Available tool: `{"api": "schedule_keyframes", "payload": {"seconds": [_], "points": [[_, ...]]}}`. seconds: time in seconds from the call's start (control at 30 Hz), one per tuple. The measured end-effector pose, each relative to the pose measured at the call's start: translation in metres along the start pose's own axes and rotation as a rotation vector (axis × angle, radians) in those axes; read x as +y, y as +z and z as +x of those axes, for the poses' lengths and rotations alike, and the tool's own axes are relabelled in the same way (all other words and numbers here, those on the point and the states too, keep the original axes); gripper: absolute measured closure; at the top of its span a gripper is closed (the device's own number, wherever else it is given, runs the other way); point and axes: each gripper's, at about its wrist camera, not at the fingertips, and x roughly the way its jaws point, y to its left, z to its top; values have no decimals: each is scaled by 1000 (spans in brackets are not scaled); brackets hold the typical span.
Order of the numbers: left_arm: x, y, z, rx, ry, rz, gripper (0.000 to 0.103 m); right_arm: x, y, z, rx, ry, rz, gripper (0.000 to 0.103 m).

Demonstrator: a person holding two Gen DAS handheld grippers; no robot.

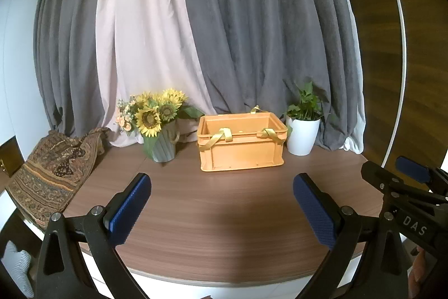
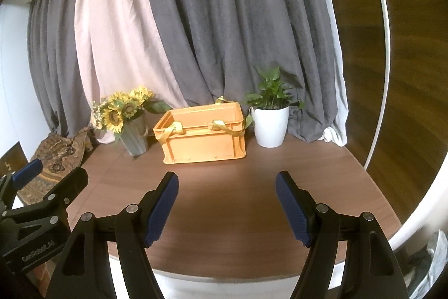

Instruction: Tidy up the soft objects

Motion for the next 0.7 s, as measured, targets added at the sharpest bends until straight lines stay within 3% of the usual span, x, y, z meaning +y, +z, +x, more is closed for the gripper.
{"api": "schedule_keyframes", "payload": {"seconds": [0.7], "points": [[-6, 2, -7, -8, 8, 5, 0, -3, 0, -4, -1, 8, 5, 30]]}}
